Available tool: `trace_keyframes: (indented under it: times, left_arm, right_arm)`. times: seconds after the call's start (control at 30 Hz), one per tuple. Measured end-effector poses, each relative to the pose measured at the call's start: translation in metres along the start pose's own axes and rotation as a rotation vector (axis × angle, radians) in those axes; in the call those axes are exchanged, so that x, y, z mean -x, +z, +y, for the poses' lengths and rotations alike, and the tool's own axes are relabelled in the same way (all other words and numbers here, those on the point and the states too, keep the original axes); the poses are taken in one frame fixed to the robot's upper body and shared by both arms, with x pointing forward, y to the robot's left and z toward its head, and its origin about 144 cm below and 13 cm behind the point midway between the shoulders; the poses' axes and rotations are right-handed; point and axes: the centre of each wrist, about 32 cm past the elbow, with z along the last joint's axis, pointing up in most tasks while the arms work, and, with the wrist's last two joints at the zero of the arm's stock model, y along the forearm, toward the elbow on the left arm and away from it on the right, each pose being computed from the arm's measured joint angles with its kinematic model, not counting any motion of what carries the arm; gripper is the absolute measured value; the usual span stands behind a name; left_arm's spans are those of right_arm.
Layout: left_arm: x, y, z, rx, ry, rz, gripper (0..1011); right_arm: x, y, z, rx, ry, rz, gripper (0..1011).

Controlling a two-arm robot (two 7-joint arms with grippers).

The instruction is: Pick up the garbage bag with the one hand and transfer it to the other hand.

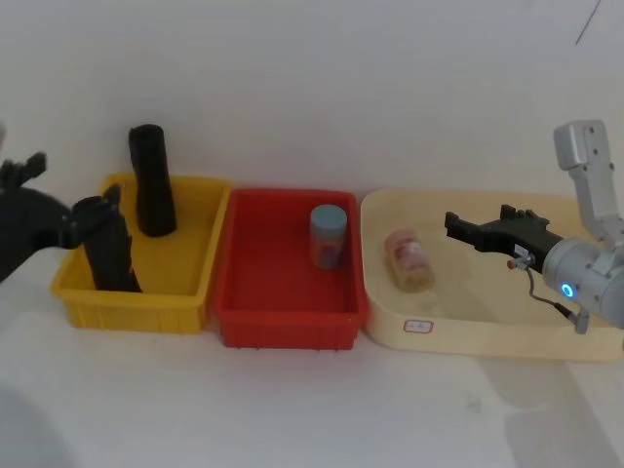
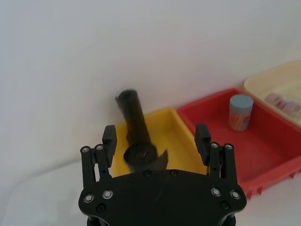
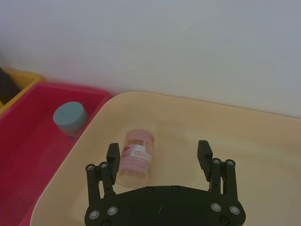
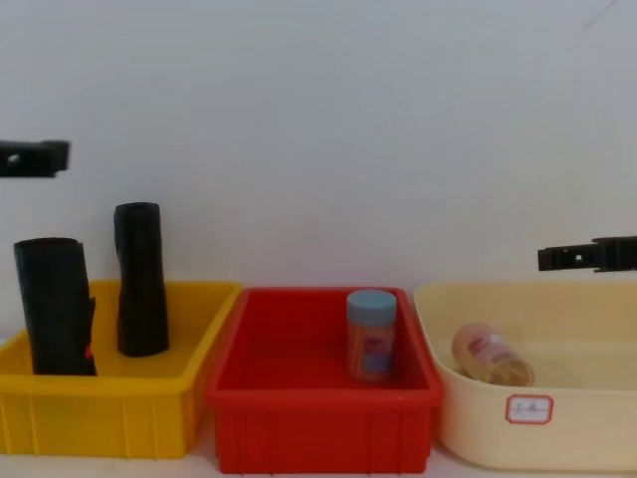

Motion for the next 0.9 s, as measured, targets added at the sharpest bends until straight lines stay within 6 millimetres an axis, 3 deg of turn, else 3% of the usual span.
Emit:
trace_keyframes:
  times: [0.43, 0.9]
  left_arm:
    - [-0.016, -0.024, 0.014, -0.066, 0.039, 0.057, 1000]
    - [-0.014, -0.051, -0.004, -0.104, 0.086, 0.123, 1001]
  right_arm:
    - [0.000, 0.000, 0.000, 0.000, 0.000, 0.000, 1005]
    - [0.000, 0.000, 0.000, 0.000, 0.000, 0.000, 1004]
